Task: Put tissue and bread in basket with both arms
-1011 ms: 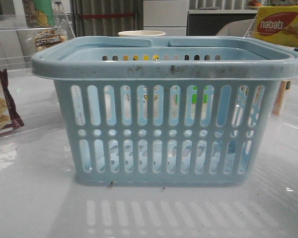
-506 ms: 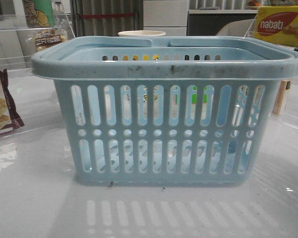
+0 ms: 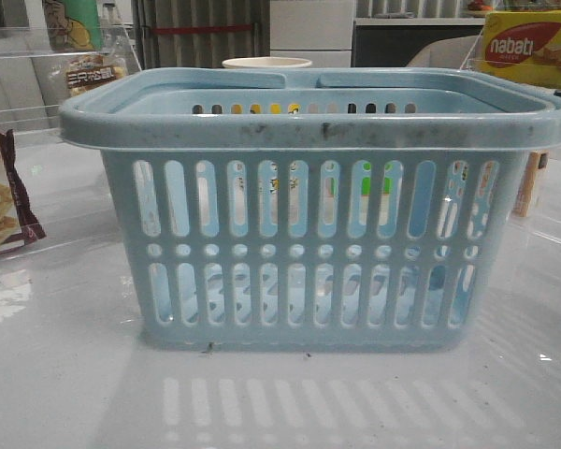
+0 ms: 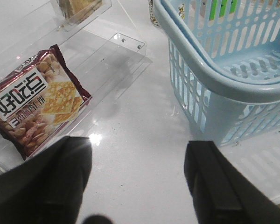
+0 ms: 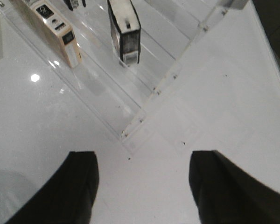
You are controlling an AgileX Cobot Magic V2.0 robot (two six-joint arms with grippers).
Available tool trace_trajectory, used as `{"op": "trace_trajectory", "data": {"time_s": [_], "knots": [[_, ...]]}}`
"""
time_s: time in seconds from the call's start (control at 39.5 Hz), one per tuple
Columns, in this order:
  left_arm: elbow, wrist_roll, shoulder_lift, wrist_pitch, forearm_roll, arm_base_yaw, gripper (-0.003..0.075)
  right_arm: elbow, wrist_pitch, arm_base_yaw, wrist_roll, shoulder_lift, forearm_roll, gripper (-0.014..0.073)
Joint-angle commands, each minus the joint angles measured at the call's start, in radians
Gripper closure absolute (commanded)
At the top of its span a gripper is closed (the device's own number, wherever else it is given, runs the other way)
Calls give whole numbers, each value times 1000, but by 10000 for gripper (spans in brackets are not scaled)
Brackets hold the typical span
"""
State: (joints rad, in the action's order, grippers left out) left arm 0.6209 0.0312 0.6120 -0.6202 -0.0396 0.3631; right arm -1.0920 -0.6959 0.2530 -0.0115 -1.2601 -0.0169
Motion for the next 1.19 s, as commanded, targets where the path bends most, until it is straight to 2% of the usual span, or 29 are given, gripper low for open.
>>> {"op": "trace_trajectory", "data": {"time_s": [0.0,0.46,0.68,0.94,1.01,1.16], "knots": [[31,2,7,71,-3,9,246,-127,34,-4,0,-70,17,64],[31,2,7,71,-3,9,246,-523,-97,-14,-74,-489,25,84],[31,2,7,71,-3,9,246,-593,-73,-14,-86,-586,25,161],[31,2,7,71,-3,9,246,-593,-25,-14,-86,-620,25,172],[31,2,7,71,-3,9,246,-593,-36,-14,-86,-625,25,214],[31,2,7,71,-3,9,246,-593,-42,-19,-86,-612,26,351]]}}
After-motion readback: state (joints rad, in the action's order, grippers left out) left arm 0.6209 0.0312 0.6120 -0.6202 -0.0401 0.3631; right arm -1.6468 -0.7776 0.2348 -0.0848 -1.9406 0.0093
